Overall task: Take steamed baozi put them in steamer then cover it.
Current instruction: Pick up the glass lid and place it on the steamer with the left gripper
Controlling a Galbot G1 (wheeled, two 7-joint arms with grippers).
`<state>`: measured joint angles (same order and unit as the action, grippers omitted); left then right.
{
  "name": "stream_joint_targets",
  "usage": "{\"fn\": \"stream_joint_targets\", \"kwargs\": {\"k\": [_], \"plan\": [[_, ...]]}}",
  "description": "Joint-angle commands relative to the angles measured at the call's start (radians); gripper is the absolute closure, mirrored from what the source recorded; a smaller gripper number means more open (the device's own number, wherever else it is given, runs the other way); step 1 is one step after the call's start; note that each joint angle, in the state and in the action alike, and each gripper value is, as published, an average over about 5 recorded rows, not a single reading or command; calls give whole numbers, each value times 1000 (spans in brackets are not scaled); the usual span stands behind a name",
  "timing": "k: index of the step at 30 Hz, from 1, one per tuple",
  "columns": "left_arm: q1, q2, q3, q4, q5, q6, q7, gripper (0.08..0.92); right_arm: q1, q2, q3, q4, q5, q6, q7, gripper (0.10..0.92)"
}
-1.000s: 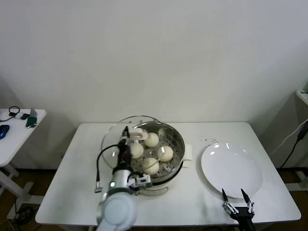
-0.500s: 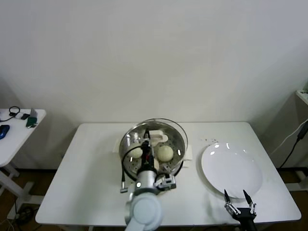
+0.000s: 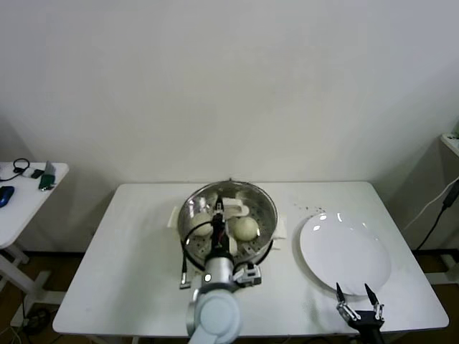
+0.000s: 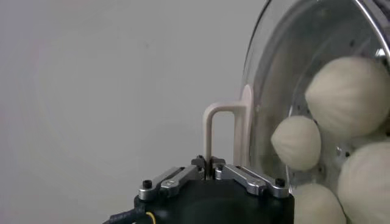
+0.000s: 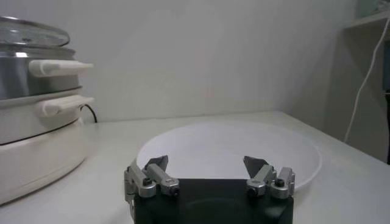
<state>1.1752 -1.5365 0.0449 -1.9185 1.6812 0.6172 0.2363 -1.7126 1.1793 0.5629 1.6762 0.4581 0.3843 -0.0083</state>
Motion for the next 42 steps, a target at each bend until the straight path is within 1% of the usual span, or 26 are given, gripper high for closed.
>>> {"fn": "stream_joint_targets", "kwargs": {"k": [1, 10, 20, 32, 42], "plan": [[3, 56, -13, 15, -6, -7, -14, 861, -3, -1, 0, -1, 1, 7, 0, 203], [-9, 48, -12, 32, -12, -11, -34, 861, -8, 9, 1, 0, -3, 12, -1, 203], [-21, 22, 5, 42, -10, -21, -55, 861, -8, 25, -4, -13, -16, 20, -3, 203], [-15, 46, -10, 47, -17, -21, -57, 861, -8, 26, -4, -20, -16, 33, -4, 203], [-14, 44, -5, 49, -38, -24, -59, 861, -5, 30, -6, -22, -23, 34, -6, 203]]}}
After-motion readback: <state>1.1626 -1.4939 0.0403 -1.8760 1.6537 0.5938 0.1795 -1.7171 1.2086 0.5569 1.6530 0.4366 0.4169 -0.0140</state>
